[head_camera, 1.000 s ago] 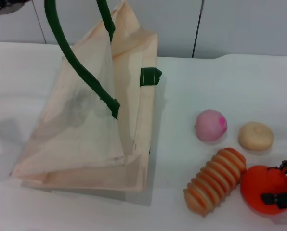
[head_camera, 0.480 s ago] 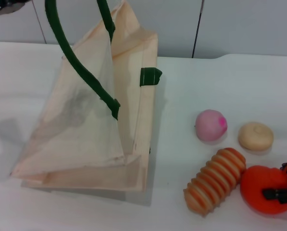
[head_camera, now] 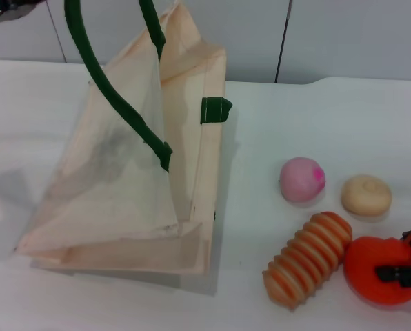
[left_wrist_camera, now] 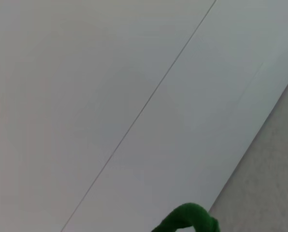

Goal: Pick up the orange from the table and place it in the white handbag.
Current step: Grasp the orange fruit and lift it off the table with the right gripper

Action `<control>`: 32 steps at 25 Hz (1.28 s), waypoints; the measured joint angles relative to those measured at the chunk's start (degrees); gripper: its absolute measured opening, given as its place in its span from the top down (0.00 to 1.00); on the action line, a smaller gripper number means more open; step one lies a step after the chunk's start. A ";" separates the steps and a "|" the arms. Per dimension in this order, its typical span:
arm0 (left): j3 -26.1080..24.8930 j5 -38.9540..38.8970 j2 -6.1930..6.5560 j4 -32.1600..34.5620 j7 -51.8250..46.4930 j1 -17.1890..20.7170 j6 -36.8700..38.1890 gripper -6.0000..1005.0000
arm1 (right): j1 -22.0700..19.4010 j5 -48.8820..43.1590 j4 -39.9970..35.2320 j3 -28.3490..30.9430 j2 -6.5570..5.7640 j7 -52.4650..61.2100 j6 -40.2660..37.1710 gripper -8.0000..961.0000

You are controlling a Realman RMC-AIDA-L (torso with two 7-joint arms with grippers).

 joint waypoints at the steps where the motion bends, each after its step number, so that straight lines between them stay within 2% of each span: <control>1: 0.00 0.00 0.00 0.00 0.00 0.00 0.00 0.87 | 0.04 -0.01 0.00 0.10 -0.03 0.00 0.01 0.47; 18: 0.00 0.00 0.13 0.27 -0.28 0.01 0.00 0.87 | 0.21 0.24 -0.22 0.53 -0.30 0.18 0.81 0.57; 20: 0.00 0.00 0.15 0.27 -0.36 0.02 0.00 0.87 | 0.21 0.58 -0.34 0.53 -0.29 0.13 0.96 0.63; 24: 0.00 0.00 0.25 0.39 -0.41 -0.11 0.00 0.87 | 0.20 1.14 -1.04 0.57 -0.28 -0.12 1.74 0.66; 32: 0.00 -0.08 0.31 0.53 -0.66 -0.29 0.00 0.87 | 0.16 1.24 -3.89 6.47 -0.49 -0.56 4.38 0.73</control>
